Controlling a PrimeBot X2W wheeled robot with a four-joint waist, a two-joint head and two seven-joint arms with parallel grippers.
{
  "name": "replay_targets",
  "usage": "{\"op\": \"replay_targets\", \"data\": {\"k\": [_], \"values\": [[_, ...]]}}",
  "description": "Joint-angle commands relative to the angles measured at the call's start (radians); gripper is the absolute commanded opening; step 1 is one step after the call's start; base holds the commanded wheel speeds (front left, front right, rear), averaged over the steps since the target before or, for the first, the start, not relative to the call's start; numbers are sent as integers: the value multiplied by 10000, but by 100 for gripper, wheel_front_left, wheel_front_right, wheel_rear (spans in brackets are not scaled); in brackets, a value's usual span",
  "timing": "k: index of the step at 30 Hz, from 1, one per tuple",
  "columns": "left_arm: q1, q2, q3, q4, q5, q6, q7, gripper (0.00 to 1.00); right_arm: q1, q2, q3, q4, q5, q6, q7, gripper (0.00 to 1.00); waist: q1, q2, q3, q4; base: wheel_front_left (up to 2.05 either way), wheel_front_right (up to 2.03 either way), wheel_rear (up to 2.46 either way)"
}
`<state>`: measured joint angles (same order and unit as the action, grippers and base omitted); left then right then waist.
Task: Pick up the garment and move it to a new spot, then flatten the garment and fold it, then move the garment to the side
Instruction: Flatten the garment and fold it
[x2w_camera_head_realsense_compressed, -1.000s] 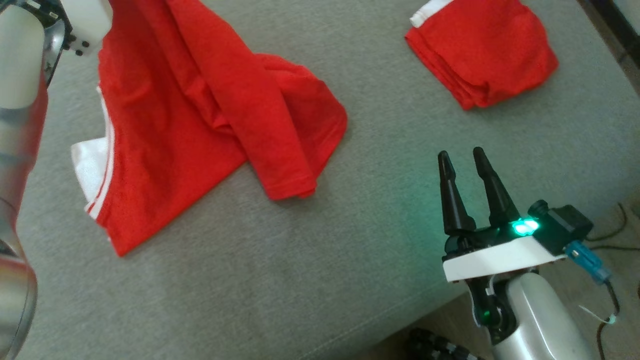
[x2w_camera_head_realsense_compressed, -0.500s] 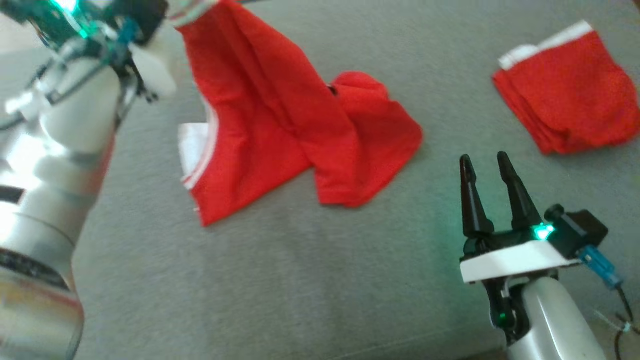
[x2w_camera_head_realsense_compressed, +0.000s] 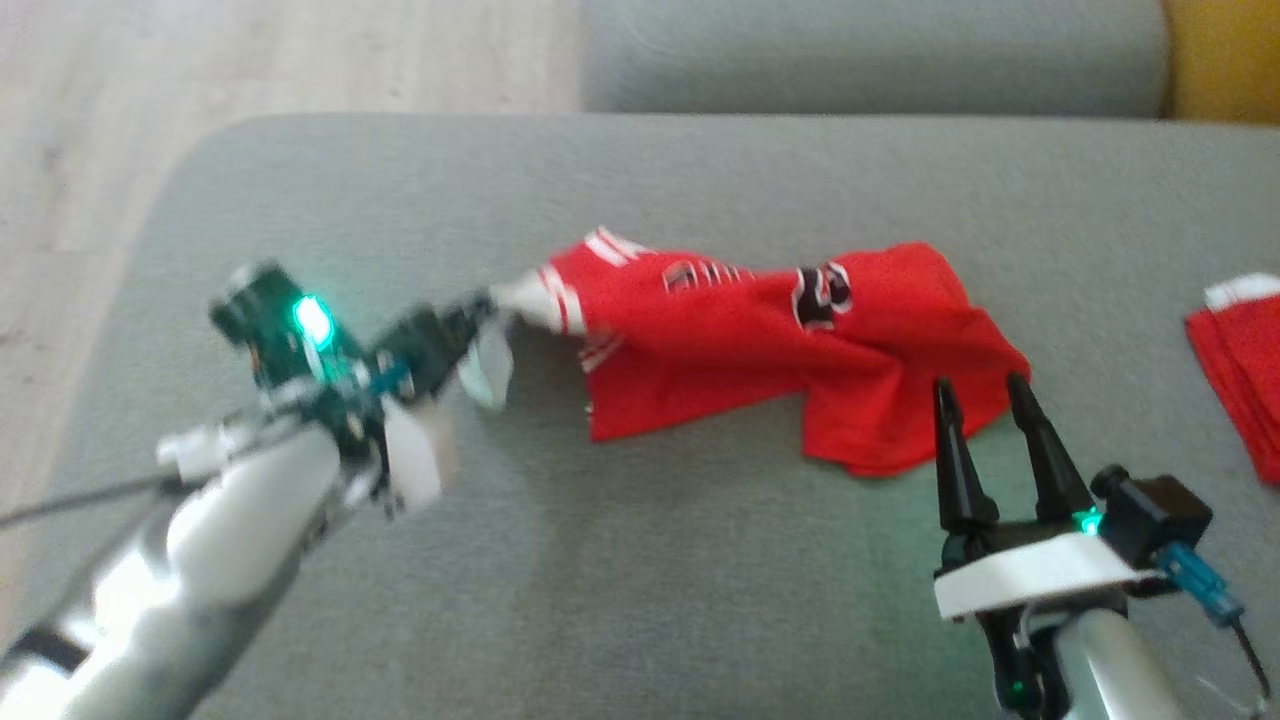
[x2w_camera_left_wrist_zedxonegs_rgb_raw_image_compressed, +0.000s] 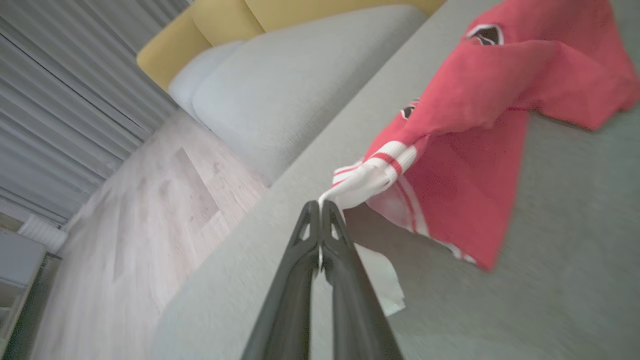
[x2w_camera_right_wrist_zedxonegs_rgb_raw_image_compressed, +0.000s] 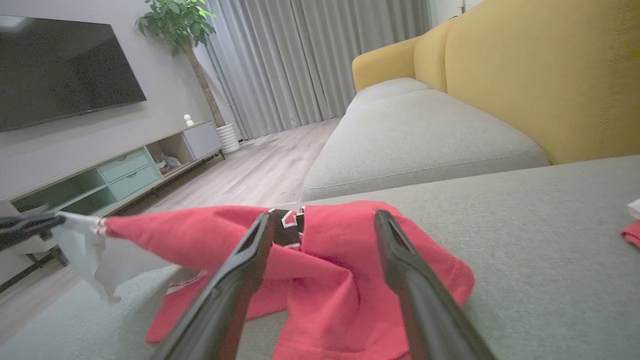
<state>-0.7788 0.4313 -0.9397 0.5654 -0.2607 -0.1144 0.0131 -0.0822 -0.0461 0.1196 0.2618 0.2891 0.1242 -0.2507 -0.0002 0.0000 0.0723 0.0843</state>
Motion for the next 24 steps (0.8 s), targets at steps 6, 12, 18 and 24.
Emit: {"op": "replay_targets", "data": {"k": [6,12,18,24], "values": [[1265,1926,-358,-4024,-1130,-121,2228,0,268,-41,74,-63,75,65,-111,100,2,0,-905,1076,0,0,0],[2345,3573,-771,-7910,-2426,-120,4724,0,338,-41,114,46,361,65,-111,100,2,0,-1076,1488,0,0,0],[2729,4285,-1188,-9897,-3396,16,6409,76,189,-41,343,97,464,65,-111,100,2,0,-911,1365,0,0,0],[2672,3835,-1131,-9868,-2945,493,6182,100,31,-41,386,165,418,65,-111,100,2,0,-834,852,0,0,0]]}}
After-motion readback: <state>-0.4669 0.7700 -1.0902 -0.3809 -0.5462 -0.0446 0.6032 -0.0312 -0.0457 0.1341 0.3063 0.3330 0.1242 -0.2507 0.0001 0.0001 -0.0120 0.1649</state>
